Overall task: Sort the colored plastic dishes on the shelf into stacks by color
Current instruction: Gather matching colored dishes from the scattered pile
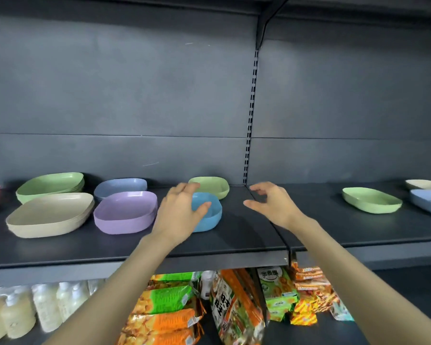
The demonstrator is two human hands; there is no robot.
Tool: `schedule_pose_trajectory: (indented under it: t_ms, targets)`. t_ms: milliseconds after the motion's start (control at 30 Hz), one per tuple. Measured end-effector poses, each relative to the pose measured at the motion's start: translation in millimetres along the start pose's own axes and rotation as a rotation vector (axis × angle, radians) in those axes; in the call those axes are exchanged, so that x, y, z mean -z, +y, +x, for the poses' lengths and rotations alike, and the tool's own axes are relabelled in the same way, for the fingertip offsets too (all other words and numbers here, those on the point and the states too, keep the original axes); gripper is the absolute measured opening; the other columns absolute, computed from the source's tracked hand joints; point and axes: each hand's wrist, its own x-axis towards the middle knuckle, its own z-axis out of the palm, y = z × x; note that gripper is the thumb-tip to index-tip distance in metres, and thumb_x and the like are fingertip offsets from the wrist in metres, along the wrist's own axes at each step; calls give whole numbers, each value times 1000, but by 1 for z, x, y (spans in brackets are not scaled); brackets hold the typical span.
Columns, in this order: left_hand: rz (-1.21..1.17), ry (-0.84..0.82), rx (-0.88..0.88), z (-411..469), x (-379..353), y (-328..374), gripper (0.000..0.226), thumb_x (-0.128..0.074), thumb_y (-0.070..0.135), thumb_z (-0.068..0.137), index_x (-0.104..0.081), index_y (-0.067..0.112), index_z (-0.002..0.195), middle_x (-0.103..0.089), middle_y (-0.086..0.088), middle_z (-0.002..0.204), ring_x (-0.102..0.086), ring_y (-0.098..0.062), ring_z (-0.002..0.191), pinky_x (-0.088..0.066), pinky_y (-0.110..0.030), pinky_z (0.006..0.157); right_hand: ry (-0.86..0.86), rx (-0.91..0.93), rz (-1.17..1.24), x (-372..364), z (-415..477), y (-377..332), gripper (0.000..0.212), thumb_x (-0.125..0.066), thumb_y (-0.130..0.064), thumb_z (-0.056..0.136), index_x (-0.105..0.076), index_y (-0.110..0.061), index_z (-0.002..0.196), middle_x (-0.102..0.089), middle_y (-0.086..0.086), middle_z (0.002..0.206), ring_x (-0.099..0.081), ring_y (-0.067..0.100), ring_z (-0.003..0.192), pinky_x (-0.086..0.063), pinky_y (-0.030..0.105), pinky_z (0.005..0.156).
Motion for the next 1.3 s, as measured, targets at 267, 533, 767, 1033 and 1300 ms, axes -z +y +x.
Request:
schedule_pose_trajectory:
  t_ms: [267,533,767,1033,1300]
  targets:
    - [324,-107,-347,50,9,105,63,-49,47,93,-28,22,146,-38,-2,145,-28,-23,135,-19,-36,108,127,-16,-362,120,-15,30,57,-66,-31,86,-45,-13,137,-41,8,140,-38,28,130,-40,42,102]
    - [320,-46,-481,60,-20,234,64,-49,49,92,-27,23,145,-36,-1,147,-25,-20,139,-9,-42,118,204,-42,-549,243,-69,84,63,-64,-30,88,-36,-16,143,-27,6,151,-28,28,135,-37,40,104]
    - [253,-57,-503,35,-77,340,62,-49,47,92,-27,23,145,-36,1,146,-24,-18,139,-7,-42,118,200,-99,-643,335,-130,164,65,-62,-33,89,-32,-17,145,-22,4,153,-27,29,133,-37,39,100]
    - [206,-55,-511,50,-120,428,63,-51,47,91,-29,22,144,-37,0,146,-25,-20,138,-11,-41,117,207,-130,-592,399,-141,238,66,-64,-31,88,-34,-16,144,-22,5,154,-27,28,135,-37,38,101]
    - [198,-48,-531,94,-196,469,64,-52,49,90,-29,23,144,-40,0,144,-29,-21,136,-16,-40,114,194,-135,-579,420,-102,318,67,-65,-31,87,-33,-14,144,-24,6,153,-28,29,134,-36,38,104]
